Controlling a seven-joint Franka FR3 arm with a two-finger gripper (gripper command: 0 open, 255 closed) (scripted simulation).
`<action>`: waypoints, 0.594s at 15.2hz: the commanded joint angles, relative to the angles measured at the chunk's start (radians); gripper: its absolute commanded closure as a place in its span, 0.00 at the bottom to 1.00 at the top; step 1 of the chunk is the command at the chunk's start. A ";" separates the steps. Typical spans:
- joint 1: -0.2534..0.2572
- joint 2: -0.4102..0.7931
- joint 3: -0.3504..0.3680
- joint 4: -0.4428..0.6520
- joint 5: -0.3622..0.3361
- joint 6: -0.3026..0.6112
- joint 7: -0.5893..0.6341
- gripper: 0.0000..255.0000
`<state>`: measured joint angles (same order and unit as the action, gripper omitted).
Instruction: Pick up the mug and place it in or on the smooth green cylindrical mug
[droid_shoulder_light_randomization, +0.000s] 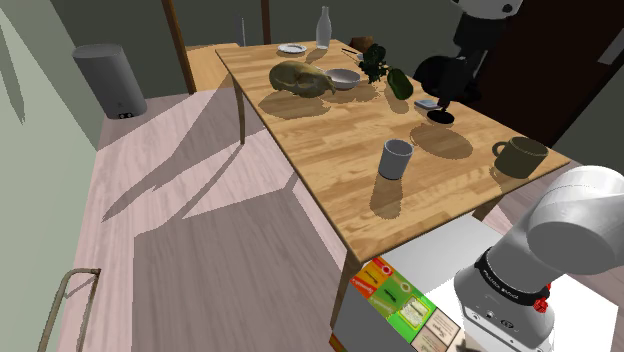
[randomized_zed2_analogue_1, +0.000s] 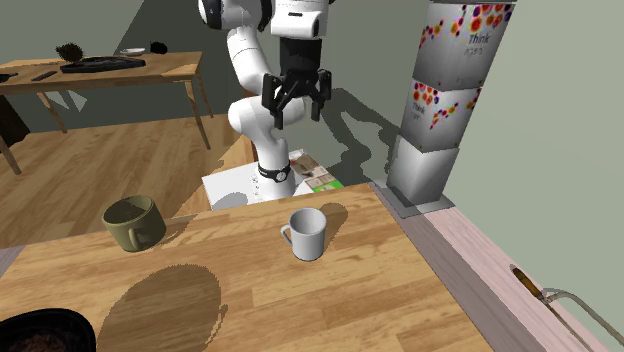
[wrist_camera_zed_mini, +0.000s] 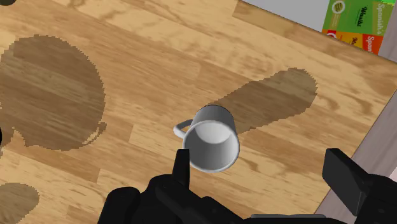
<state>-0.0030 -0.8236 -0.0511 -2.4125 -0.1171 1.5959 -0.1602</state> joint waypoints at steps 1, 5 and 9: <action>0.000 0.000 0.000 0.000 0.000 0.000 0.000 0.00; 0.009 0.064 -0.006 -0.083 -0.004 0.138 0.000 0.00; 0.018 0.153 -0.011 -0.146 -0.008 0.282 -0.001 0.00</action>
<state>0.0129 -0.6914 -0.0602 -2.5350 -0.1241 1.8331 -0.1615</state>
